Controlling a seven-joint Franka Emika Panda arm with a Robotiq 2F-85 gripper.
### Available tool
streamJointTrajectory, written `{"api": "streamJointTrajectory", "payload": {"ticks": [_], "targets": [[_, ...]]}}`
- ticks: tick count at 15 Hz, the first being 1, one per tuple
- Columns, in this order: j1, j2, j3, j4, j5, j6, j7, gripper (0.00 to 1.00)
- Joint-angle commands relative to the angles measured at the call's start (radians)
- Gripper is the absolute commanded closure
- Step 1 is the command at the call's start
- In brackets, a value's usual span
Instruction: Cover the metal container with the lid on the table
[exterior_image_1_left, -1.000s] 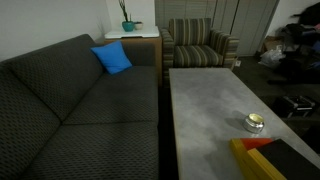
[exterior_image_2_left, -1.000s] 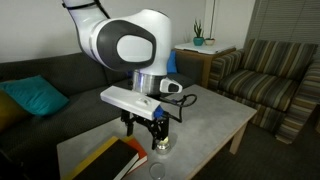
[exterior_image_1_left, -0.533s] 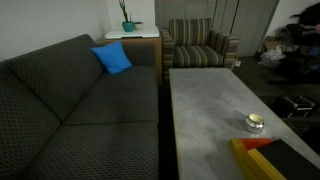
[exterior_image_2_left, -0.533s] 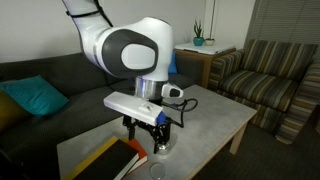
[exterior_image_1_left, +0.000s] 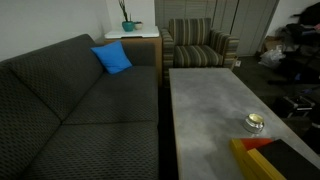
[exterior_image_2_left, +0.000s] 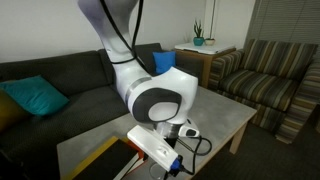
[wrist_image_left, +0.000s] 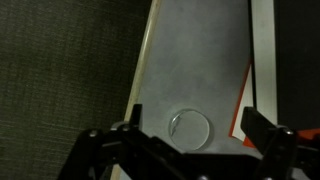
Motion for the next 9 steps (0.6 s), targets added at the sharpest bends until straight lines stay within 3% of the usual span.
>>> {"api": "streamJointTrajectory", "payload": {"ticks": [1, 7, 9], "targets": [[-0.037, 0.108, 0.033, 0.14, 0.014, -0.045, 0.005, 0.0], [0.015, 0.19, 0.014, 0.244, -0.002, -0.078, 0.06, 0.0], [0.009, 0.174, 0.022, 0.215, -0.002, -0.051, 0.051, 0.0]]}}
